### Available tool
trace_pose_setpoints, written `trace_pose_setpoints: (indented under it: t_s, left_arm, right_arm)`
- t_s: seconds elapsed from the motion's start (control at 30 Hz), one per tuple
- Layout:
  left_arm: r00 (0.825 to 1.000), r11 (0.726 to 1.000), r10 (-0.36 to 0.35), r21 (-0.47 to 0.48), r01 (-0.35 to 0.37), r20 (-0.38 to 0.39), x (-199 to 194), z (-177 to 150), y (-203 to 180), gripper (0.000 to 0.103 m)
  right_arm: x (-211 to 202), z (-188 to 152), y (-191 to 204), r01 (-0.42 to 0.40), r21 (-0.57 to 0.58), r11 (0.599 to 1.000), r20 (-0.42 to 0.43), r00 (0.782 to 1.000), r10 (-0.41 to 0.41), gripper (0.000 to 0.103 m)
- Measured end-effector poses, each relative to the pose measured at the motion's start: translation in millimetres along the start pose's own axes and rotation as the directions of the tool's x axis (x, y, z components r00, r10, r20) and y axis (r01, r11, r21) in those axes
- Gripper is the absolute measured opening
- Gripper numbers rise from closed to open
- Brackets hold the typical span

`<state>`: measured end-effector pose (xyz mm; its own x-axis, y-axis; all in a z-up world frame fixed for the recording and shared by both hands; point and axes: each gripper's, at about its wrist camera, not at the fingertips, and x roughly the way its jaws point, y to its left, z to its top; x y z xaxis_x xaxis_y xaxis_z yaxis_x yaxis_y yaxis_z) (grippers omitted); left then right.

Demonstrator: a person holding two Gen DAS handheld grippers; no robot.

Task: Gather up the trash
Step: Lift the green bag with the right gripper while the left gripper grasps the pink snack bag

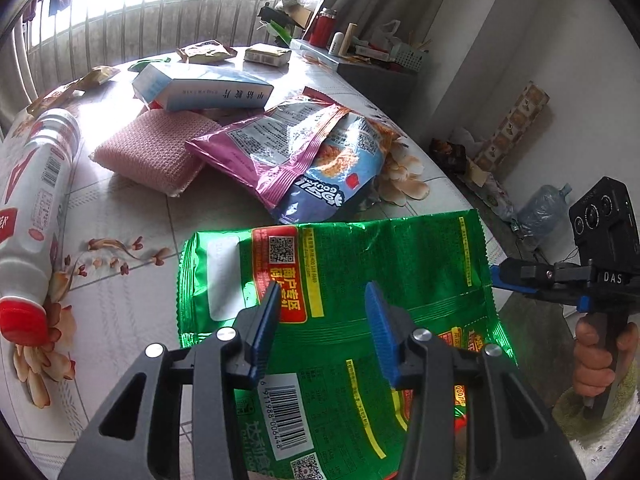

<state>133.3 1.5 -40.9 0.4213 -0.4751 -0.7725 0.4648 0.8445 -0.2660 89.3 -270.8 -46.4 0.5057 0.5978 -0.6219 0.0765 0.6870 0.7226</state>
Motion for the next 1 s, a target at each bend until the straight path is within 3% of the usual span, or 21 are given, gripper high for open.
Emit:
trace_pose_setpoints:
  t_s: [0.13, 0.3, 0.5, 0.7, 0.83, 1.0]
  left_arm:
    - [1.0, 1.0, 0.003, -0.006, -0.003, -0.015, 5, -2, 2, 0.036]
    - [1.0, 1.0, -0.007, -0.02, 0.007, -0.025, 8, -3, 5, 0.035]
    - [1.0, 0.999, -0.017, -0.031, 0.016, -0.025, 8, -2, 9, 0.035]
    - [0.996, 0.993, -0.077, -0.091, 0.082, 0.047, -9, 12, 20, 0.035]
    - [0.992, 0.973, -0.114, -0.195, 0.123, 0.058, -5, 28, 36, 0.035]
    - [0.987, 0.918, -0.153, -0.36, 0.163, 0.057, 14, 43, 58, 0.039]
  right_arm:
    - [0, -3, -2, 0.037, -0.009, 0.999, -0.016, 0.999, -0.037, 0.04]
    - [6, -6, -5, 0.008, -0.006, 1.0, -0.065, 0.998, -0.008, 0.039]
    - [16, -10, 1, 0.0, -0.022, 1.0, -0.101, 0.995, -0.002, 0.008]
    - [-3, -10, -5, -0.012, -0.032, 0.999, -0.103, 0.995, 0.008, 0.003]
    - [-19, -13, -10, -0.003, -0.033, 0.999, -0.091, 0.996, 0.0, 0.002]
    - [-43, -21, -24, 0.041, -0.001, 0.999, -0.056, 0.998, -0.041, 0.002]
